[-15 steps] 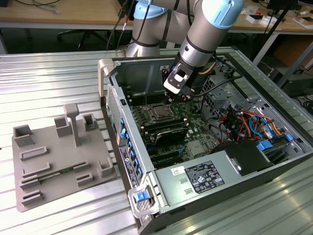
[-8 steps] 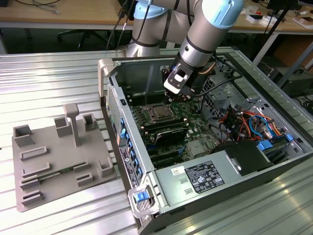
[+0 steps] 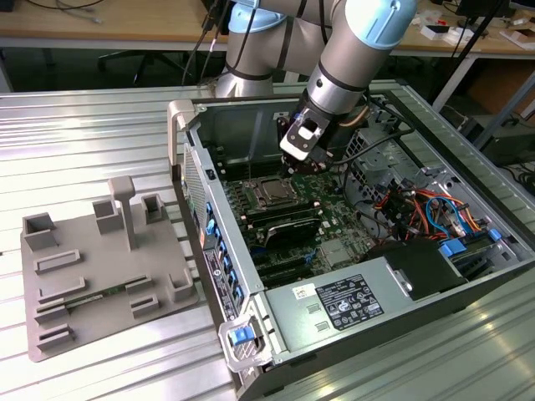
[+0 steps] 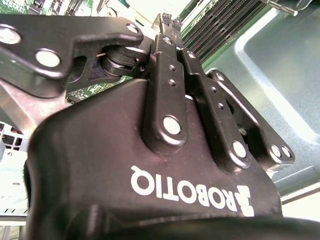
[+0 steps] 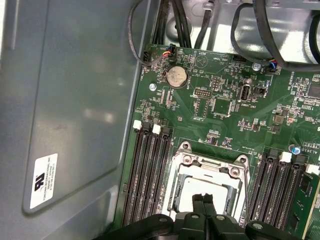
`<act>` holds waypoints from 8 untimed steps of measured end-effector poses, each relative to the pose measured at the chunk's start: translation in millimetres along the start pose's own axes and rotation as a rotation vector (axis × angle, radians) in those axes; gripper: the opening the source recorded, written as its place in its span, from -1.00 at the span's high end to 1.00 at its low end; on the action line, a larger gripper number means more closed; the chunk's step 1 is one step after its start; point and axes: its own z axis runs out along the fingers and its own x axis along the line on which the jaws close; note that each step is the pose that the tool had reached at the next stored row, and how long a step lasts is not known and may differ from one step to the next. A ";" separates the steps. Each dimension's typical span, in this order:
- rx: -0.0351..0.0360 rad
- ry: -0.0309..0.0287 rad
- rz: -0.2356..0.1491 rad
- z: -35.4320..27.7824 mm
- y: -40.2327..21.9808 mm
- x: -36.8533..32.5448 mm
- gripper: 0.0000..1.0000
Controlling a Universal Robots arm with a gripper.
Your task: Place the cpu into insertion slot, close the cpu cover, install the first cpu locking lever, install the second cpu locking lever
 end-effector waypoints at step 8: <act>0.0008 0.0019 -0.011 0.0 0.0 0.0 0.79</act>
